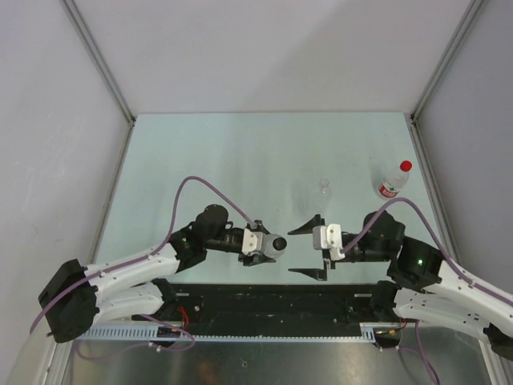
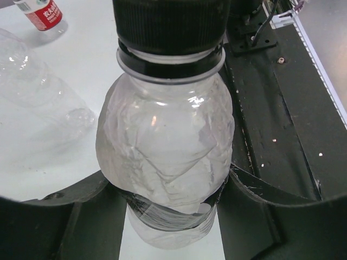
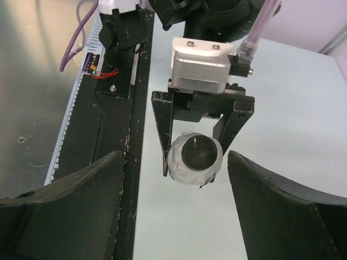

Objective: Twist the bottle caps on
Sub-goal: Screw the bottle cap onto the plastic bottle.

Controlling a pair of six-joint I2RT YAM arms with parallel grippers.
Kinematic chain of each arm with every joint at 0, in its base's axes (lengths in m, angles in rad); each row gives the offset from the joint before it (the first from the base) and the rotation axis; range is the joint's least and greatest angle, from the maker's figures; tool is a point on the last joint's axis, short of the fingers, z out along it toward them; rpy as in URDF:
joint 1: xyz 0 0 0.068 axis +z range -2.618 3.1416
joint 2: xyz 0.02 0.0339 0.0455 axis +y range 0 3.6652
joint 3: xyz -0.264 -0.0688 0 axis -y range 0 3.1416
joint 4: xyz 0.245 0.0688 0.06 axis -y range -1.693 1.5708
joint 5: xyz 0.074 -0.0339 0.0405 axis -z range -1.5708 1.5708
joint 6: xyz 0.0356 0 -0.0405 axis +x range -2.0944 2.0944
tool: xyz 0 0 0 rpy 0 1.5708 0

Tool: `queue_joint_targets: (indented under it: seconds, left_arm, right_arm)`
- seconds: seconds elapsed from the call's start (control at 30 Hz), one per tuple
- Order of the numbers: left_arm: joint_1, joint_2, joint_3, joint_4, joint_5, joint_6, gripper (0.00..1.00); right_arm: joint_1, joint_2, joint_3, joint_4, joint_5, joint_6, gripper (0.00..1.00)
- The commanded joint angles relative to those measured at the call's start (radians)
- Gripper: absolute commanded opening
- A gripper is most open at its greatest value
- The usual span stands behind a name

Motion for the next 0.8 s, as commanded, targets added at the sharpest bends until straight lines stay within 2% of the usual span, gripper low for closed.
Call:
queue_joint_targets:
  seconds: [0.0,0.4,0.77]
  left_arm:
    - [0.005,0.013,0.029,-0.024,0.044,0.042,0.24]
    - [0.005,0.019,0.043,-0.040,0.051,0.037,0.24]
    - [0.005,0.019,0.048,-0.044,0.052,0.033,0.25]
  right_arm:
    - [0.002,0.053,-0.001,0.068,-0.040,-0.057,0.80]
    - [0.003,0.132,-0.001,0.087,-0.004,-0.066,0.64]
    - [0.003,0.148,-0.001,0.057,0.026,-0.065,0.60]
